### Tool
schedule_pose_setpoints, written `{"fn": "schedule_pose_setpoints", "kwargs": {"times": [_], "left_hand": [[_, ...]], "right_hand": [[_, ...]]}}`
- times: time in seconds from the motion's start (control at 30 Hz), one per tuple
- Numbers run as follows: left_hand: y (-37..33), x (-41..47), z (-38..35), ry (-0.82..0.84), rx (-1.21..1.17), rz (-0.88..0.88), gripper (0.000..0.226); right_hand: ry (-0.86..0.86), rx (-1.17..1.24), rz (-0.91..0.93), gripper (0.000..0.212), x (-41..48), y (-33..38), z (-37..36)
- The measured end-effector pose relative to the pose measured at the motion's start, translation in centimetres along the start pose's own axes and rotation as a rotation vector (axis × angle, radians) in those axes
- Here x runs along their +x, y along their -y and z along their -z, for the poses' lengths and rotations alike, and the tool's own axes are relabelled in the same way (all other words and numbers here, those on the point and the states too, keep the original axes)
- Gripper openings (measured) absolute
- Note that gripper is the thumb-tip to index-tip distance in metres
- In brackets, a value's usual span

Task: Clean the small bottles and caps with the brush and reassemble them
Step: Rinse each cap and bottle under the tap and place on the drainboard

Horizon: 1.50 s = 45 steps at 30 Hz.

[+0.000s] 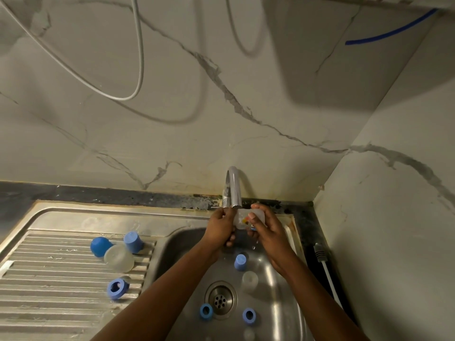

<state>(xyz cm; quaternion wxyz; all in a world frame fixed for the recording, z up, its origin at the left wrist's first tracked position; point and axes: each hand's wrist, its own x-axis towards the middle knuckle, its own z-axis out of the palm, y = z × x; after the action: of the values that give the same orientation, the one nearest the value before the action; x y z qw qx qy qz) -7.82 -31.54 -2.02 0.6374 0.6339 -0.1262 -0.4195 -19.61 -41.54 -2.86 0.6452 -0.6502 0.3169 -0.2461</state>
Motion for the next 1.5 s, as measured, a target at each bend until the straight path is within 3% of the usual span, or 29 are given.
{"fn": "schedule_pose_setpoints", "kwargs": {"times": [0.17, 0.3, 0.4, 0.47, 0.63, 0.8, 0.97, 1.13, 1.3, 1.5], "left_hand": [[0.6, -1.0, 0.2, 0.074, -0.014, -0.176, 0.025], [0.6, -1.7, 1.1, 0.169, -0.006, -0.249, 0.025], [0.5, -1.7, 2.0, 0.175, 0.019, -0.267, 0.028], [0.6, -1.7, 2.2, 0.155, 0.023, -0.243, 0.03], [0.5, -1.2, 1.6, -0.029, 0.096, -0.195, 0.025], [0.8, -0.1, 1.4, -0.165, 0.155, -0.127, 0.028], [0.4, 0.2, 1.6, -0.194, 0.071, -0.001, 0.036], [0.3, -0.6, 2.1, -0.143, 0.009, -0.11, 0.041], [1.0, -1.6, 3.7, -0.073, 0.015, -0.231, 0.039], [1.2, -1.9, 5.6, -0.154, 0.043, -0.329, 0.043]], "right_hand": [[-0.06, -0.035, -0.084, 0.032, 0.8, -0.1, -0.4], [-0.108, 0.118, -0.246, 0.043, 0.8, -0.1, -1.0], [-0.073, 0.102, -0.285, 0.055, 0.6, 0.2, -1.2], [-0.054, 0.06, -0.274, 0.057, 0.4, 0.6, -1.5], [-0.008, 0.066, -0.217, 0.038, -0.8, 0.0, -1.6], [0.044, 0.126, -0.079, 0.04, -1.5, -0.1, -1.5], [0.043, 0.066, 0.005, 0.048, -0.9, 0.8, -1.9], [0.048, 0.001, 0.004, 0.055, -0.2, 1.1, -2.3], [0.1, 0.045, -0.153, 0.043, 0.9, 1.8, -3.6], [0.15, 0.318, -0.327, 0.044, 1.4, 1.0, -5.3]]}}
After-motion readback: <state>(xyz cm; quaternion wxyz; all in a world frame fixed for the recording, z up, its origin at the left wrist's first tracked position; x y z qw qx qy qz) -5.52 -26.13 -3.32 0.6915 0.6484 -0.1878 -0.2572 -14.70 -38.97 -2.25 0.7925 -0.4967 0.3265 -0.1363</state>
